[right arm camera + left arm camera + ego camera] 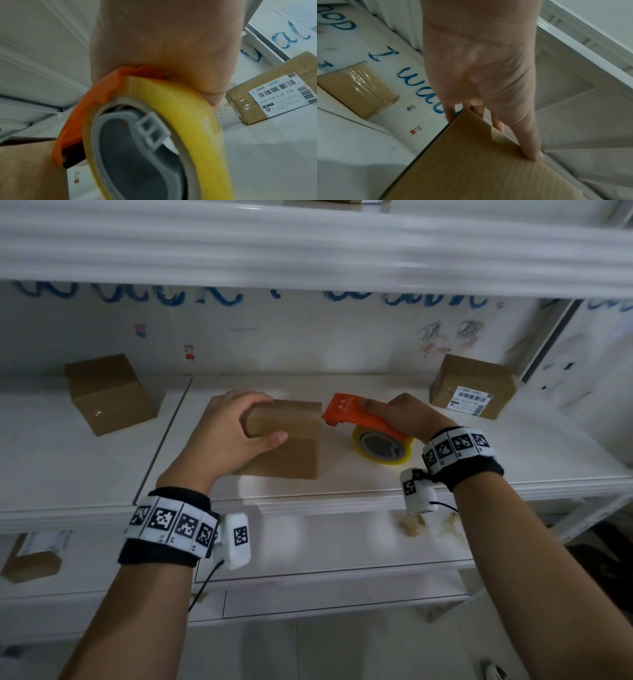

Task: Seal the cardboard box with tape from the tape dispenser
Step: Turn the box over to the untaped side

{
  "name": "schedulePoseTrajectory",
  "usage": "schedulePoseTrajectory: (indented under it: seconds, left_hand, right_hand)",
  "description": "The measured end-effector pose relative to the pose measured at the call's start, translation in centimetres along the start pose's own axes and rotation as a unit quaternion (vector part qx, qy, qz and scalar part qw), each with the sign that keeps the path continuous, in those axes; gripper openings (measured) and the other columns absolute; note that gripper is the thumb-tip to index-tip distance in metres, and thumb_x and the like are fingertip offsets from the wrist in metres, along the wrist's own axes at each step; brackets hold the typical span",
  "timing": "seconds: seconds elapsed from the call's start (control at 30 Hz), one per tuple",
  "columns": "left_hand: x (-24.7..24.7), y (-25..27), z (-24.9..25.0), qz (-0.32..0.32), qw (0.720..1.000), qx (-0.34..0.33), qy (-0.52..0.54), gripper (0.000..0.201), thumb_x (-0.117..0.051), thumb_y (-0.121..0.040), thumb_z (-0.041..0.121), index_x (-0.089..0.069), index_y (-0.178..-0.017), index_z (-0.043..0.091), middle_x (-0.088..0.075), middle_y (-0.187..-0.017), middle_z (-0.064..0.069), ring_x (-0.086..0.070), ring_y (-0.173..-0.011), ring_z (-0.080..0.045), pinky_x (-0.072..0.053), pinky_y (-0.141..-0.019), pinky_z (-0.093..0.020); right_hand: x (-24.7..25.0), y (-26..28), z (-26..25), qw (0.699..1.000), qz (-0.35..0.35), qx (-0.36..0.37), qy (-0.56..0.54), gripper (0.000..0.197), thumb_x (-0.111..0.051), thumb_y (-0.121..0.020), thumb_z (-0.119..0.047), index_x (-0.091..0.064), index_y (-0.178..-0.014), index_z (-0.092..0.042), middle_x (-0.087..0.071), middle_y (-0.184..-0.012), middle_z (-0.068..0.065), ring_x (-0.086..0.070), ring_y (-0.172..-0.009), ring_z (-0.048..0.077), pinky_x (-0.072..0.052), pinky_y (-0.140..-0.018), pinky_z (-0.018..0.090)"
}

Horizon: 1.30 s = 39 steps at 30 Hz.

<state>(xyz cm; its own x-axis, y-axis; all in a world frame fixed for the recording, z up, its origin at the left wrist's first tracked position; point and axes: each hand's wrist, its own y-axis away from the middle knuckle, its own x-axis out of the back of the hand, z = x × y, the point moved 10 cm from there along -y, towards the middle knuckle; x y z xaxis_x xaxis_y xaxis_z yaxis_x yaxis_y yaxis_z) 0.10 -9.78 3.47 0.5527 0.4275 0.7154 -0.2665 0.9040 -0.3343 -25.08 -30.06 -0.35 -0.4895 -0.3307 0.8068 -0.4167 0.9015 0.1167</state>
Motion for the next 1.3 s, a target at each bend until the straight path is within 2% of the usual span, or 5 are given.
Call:
schedulePoseTrajectory:
  seconds: [0.27, 0.6, 0.77, 0.97, 1.3]
  left_hand:
    - [-0.4, 0.0, 0.2, 0.018, 0.996, -0.015, -0.087, 0.061, -0.075, -0.079, 0.069, -0.065, -0.130, 0.037, -0.057, -0.131, 0.012, -0.041, -0.129, -0.014, -0.039, -0.092, -0.033]
    - [-0.9, 0.7, 0.3, 0.031, 0.996, -0.017, -0.083, 0.063, -0.069, -0.085, 0.069, -0.060, -0.137, 0.034, -0.053, -0.135, 0.012, -0.036, -0.131, -0.011, -0.035, -0.096, -0.029]
    - [-1.0, 0.8, 0.2, 0.035, 0.996, -0.021, -0.082, 0.064, -0.068, -0.085, 0.070, -0.061, -0.138, 0.033, -0.052, -0.136, 0.012, -0.036, -0.131, -0.011, -0.039, -0.098, -0.031]
    - [-1.7, 0.9, 0.7, 0.062, 0.993, -0.039, -0.089, 0.045, -0.044, -0.107, 0.052, -0.062, -0.143, 0.031, -0.055, -0.142, 0.008, -0.038, -0.137, -0.016, -0.044, -0.108, -0.040]
    - [-2.1, 0.7, 1.4, 0.084, 0.993, -0.043, -0.074, 0.038, -0.051, -0.105, 0.042, -0.069, -0.137, 0.031, -0.060, -0.135, 0.008, -0.042, -0.131, -0.015, -0.044, -0.101, -0.032]
  right_hand:
    - [0.3, 0.3, -0.2, 1.000, -0.005, 0.002, 0.002, 0.074, -0.043, -0.092, -0.078, -0.064, -0.071, -0.011, -0.068, -0.072, 0.011, -0.063, -0.064, 0.024, -0.046, -0.070, 0.032]
    - [0.8, 2.0, 0.1, 0.996, -0.015, 0.003, -0.093, 0.073, -0.051, -0.095, -0.069, -0.072, -0.089, 0.001, -0.072, -0.082, 0.020, -0.068, -0.072, 0.031, -0.048, -0.070, 0.031]
    - [3.8, 3.4, -0.8, 0.986, 0.022, 0.031, -0.164, 0.059, -0.058, -0.089, -0.071, -0.069, -0.097, -0.014, -0.073, -0.092, 0.014, -0.069, -0.082, 0.025, -0.055, -0.084, 0.036]
    - [8.0, 4.2, -6.2, 0.988, 0.022, 0.084, -0.130, 0.063, -0.056, -0.092, -0.069, -0.070, -0.080, -0.009, -0.072, -0.067, 0.006, -0.067, -0.056, 0.014, -0.053, -0.069, 0.026]
    - [6.2, 5.6, -13.5, 0.986, -0.025, 0.113, -0.117, 0.050, -0.055, -0.093, -0.067, -0.068, -0.094, -0.018, -0.075, -0.087, 0.008, -0.070, -0.075, 0.019, -0.058, -0.080, 0.031]
